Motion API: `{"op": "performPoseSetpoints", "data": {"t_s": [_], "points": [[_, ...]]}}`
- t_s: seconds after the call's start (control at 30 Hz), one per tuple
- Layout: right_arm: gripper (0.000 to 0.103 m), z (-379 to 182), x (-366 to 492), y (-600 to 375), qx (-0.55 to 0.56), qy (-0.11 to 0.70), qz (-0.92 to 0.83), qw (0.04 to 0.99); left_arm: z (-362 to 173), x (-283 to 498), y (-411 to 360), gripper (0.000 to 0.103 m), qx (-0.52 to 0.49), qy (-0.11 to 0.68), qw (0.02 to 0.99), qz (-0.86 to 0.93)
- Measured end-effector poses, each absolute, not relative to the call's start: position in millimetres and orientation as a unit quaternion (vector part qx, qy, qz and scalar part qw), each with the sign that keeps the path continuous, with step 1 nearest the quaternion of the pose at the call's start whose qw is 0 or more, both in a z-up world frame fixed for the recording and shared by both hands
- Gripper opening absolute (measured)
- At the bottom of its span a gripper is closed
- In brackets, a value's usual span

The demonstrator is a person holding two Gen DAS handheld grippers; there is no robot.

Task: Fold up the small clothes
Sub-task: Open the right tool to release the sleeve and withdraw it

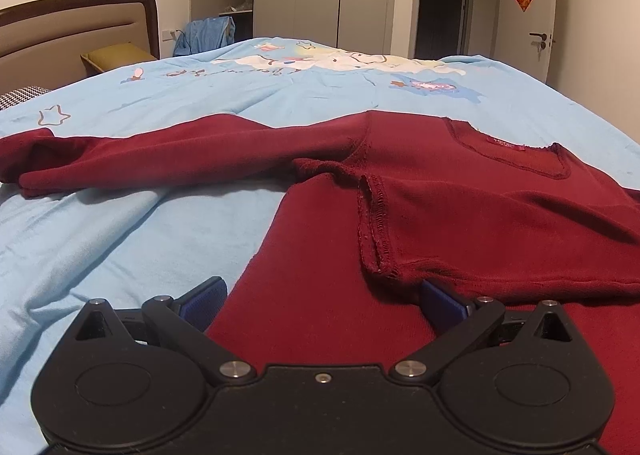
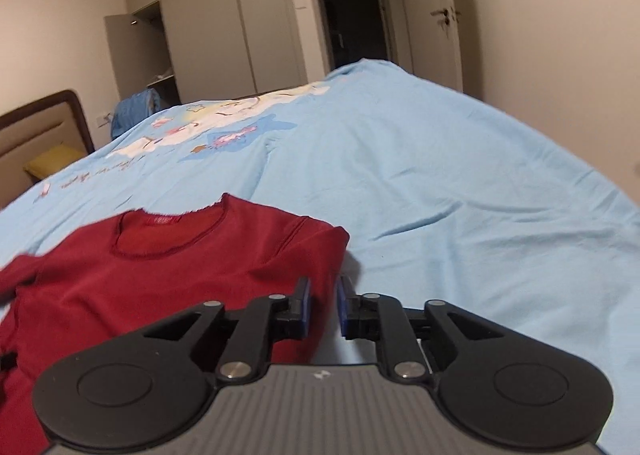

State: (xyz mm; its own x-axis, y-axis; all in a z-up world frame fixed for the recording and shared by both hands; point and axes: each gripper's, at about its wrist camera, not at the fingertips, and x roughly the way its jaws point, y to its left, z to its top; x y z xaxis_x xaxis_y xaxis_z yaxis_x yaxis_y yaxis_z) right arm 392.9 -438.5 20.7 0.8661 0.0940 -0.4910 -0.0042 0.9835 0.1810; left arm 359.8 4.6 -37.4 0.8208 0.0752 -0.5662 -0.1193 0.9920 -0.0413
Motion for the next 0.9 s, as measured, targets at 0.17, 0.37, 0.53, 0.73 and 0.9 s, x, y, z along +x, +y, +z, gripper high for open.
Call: {"op": "performPoseSetpoints", "data": {"t_s": [0.17, 0.37, 0.53, 0.73, 0.9], "points": [[0.04, 18, 340, -427, -0.021, 0.247, 0.035, 0.968, -38, 360, 4, 0.103, -0.036, 0.294, 0.954, 0.052], [0.041, 4, 308, -394, -0.141, 0.243, 0.067, 0.957, -38, 360, 4, 0.103, -0.035, 0.293, 0.954, 0.052], [0.04, -5, 316, -367, -0.211, 0.236, 0.077, 0.946, -38, 360, 4, 0.103, -0.036, 0.293, 0.954, 0.052], [0.009, 1, 317, -369, -0.168, 0.238, 0.069, 0.954, -38, 360, 4, 0.103, -0.036, 0.292, 0.954, 0.052], [0.007, 4, 318, -404, 0.057, 0.283, 0.051, 0.956, -39, 360, 4, 0.103, -0.036, 0.293, 0.954, 0.052]]}}
